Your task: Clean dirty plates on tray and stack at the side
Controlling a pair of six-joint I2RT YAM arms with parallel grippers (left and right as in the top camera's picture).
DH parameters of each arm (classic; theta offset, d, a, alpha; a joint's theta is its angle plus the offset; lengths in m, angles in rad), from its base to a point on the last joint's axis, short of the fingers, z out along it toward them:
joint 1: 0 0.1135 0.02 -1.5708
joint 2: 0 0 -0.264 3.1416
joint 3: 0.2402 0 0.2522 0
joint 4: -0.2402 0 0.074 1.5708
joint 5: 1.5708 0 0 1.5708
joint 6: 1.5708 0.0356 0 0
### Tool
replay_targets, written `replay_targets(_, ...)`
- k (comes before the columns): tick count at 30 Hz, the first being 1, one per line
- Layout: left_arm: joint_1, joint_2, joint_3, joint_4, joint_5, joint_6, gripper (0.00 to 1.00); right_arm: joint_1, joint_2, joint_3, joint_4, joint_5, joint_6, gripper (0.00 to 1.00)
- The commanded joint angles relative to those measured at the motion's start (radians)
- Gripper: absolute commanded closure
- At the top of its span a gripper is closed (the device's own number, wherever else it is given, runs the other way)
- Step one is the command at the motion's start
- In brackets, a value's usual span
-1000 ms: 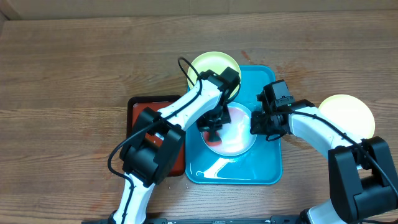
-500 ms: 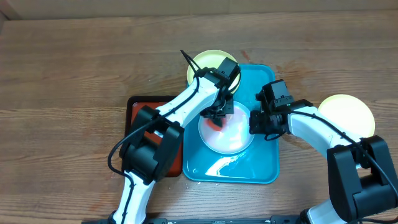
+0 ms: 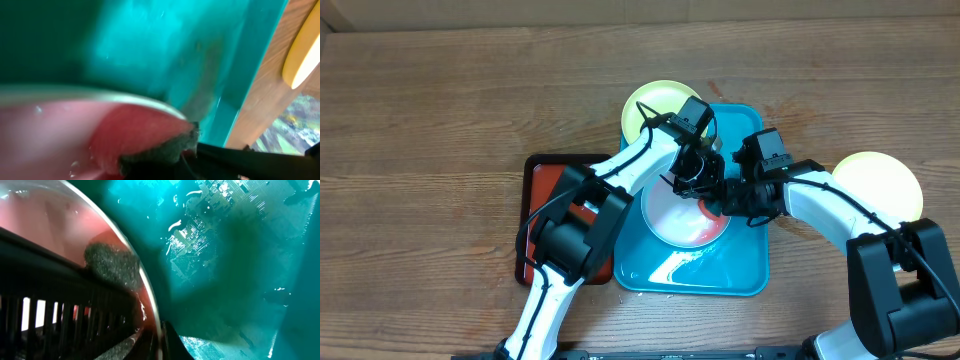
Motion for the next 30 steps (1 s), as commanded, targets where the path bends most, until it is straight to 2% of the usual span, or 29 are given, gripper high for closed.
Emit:
replay_targets(1,-0.058,0.071,-0.029,-0.095,0.087,0.003,0.96,0.006,0.043,-0.022,-0.003,0.042,-0.011,0.96)
replay_targets(4,-0.04,0.05,-0.029,-0.172,-0.024,-0.031,0.96,0.006,0.043,-0.022,-0.003,0.042,-0.011,0.96)
replay_targets(7,-0.021,0.007,-0.029,-0.246,-0.196,-0.061,0.96,0.006,0.043,-0.022,-0.003,0.042,-0.011,0.96)
replay_targets(19,0.093,-0.076,-0.029,-0.433,-0.813,-0.064,0.96,0.006,0.043,-0.022,-0.003,0.042,-0.011,0.96)
replay_targets(23,0.11,-0.076,-0.029,-0.4,-0.754,-0.061,0.96,0.006,0.043,-0.022,-0.003,0.042,-0.011,0.96)
replay_targets(30,0.061,-0.076,-0.029,-0.146,-0.391,-0.018,0.96,0.006,0.043,-0.022,-0.002,0.042,-0.015,0.96)
